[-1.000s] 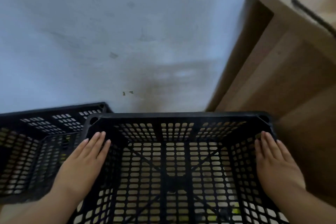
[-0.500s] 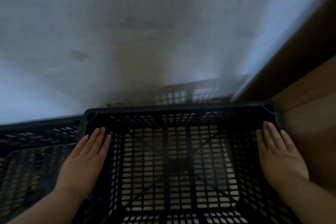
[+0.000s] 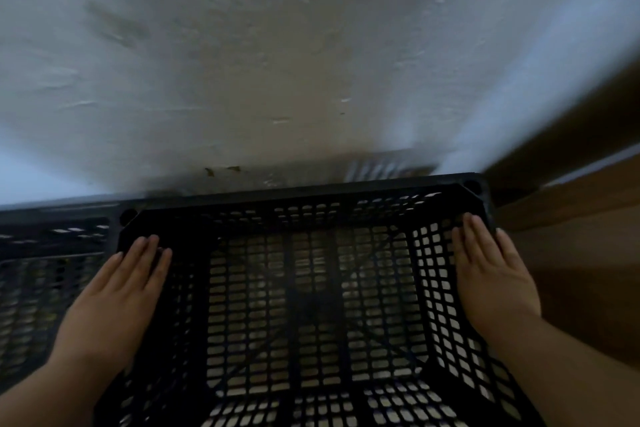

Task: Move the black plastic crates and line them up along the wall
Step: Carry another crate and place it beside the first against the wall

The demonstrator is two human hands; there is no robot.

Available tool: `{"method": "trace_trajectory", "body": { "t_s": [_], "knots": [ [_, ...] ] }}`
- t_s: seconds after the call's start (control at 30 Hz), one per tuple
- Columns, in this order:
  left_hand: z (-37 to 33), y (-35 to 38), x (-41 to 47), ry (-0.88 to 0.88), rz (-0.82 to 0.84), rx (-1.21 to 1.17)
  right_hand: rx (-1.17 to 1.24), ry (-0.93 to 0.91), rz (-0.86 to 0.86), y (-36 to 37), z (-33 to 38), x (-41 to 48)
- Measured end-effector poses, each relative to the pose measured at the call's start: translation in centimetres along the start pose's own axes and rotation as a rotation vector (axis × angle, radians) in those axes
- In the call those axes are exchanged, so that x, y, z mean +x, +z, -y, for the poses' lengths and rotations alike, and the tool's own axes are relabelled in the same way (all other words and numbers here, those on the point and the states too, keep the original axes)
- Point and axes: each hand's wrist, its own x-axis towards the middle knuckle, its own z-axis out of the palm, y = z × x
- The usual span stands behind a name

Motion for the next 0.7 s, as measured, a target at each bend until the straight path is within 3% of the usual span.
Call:
{"method": "trace_trajectory", "body": {
  "t_s": [0.13, 0.23, 0.3, 0.37, 0.43, 0.5, 0.63, 0.7],
  "knots": [
    [0.7, 0.7, 0.5, -0.020, -0.179, -0.012, -0.055, 0.001, 0.103, 0.8, 0.6, -0.2],
    [-0.1, 0.8, 1.6, -0.008, -0.253, -0.026, -0.260, -0.013, 0.148, -0.2, 1.0, -0.4],
    [-0.7, 1.5, 2.1, -0.015, -0.279, -0.007, -0.320, 0.052, 0.359, -1.1, 1.0, -0.8],
    [-0.8, 2.2, 2.6, -0.024, -0.289, 0.003, -0.324, 0.088, 0.450, -1.3, 1.0, -0.5],
    [-1.5, 2.3, 2.8, -0.024, -0.188, -0.025, -0.347, 0.098, 0.504, -1.5, 1.1, -0.2],
    [-1.5, 2.5, 3.1, 0.014, -0.287, 0.078, -0.327, 0.123, 0.545, -1.6, 1.3, 0.1],
    [-1.3, 1.8, 4.2, -0.054, -0.193, 0.023, -0.329, 0.113, 0.615, -1.1, 1.4, 0.2],
    [-1.1, 2.1, 4.2, -0.041, -0.244, 0.034, -0.319, 0.121, 0.605, -1.0, 1.4, 0.2]
  ]
}}
